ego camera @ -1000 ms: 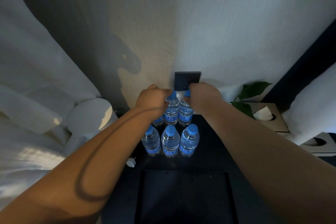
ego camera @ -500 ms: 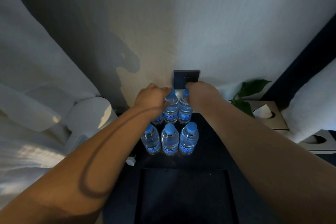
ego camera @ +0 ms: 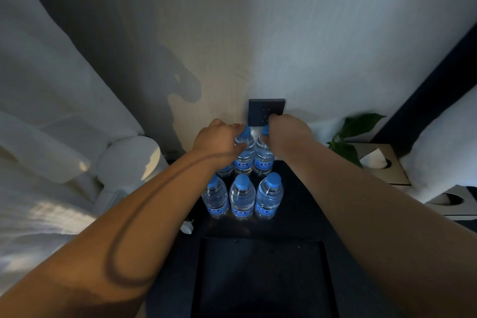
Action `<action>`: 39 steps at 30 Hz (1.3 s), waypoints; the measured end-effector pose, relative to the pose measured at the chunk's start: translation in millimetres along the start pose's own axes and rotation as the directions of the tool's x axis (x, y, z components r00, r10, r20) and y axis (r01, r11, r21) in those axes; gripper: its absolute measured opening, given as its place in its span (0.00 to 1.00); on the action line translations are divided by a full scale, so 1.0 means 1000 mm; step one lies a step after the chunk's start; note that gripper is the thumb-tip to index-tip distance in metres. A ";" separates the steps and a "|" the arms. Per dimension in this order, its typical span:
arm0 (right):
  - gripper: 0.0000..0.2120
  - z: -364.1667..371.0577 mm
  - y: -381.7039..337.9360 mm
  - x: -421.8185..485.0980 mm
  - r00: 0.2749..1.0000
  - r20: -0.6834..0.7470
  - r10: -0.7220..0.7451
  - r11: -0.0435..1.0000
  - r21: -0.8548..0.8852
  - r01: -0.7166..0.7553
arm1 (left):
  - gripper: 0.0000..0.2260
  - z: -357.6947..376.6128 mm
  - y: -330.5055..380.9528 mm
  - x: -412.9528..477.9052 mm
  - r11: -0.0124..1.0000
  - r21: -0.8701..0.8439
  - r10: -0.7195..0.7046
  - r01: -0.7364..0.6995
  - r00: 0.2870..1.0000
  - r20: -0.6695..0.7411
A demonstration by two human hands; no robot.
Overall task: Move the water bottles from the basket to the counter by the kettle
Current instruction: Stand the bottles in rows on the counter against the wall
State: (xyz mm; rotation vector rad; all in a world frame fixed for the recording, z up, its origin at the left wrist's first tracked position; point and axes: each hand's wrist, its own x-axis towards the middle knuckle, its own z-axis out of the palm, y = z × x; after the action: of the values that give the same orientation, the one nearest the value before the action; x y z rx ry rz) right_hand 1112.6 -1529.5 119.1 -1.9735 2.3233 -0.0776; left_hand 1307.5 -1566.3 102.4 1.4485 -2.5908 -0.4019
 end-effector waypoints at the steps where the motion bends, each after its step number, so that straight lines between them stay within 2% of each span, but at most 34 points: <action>1: 0.11 0.001 0.000 -0.001 1.000 -0.010 -0.016 1.000 -0.004 0.016 | 0.26 0.000 0.000 -0.001 1.000 -0.003 -0.001 0.001 1.000 -0.005; 8: 0.09 -0.003 0.000 0.001 0.999 0.036 -0.029 0.999 -0.038 0.031 | 0.26 0.000 0.003 -0.003 1.000 -0.014 0.007 -0.007 1.000 -0.019; 23: 0.08 0.001 0.001 0.000 0.998 0.028 -0.064 0.997 -0.050 0.066 | 0.28 -0.001 0.002 -0.003 1.000 0.009 0.010 -0.010 1.000 0.018; 27: 0.09 0.002 0.001 -0.003 0.999 0.009 -0.041 0.998 -0.039 0.042 | 0.25 -0.004 0.002 0.000 0.990 0.133 0.039 -0.044 0.998 0.039; 31: 0.12 0.008 0.002 -0.017 0.997 -0.077 -0.004 1.000 -0.007 0.004 | 0.25 -0.006 0.000 0.001 0.966 0.244 0.079 -0.083 0.997 0.028; 36: 0.12 0.008 -0.001 -0.036 0.989 -0.148 -0.025 0.999 0.031 0.030 | 0.31 -0.013 -0.006 -0.017 0.988 0.146 0.055 -0.046 0.997 -0.059; 39: 0.11 0.006 -0.005 -0.045 0.989 -0.133 -0.061 0.989 0.128 0.078 | 0.28 -0.018 -0.013 -0.033 0.996 0.080 0.040 -0.030 0.990 -0.134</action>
State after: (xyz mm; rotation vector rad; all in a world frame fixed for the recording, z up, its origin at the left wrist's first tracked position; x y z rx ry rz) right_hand 1125.7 -1486.2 115.2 -2.0392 2.2566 -0.3662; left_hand 1340.6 -1547.5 115.9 1.3995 -2.5458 -0.1929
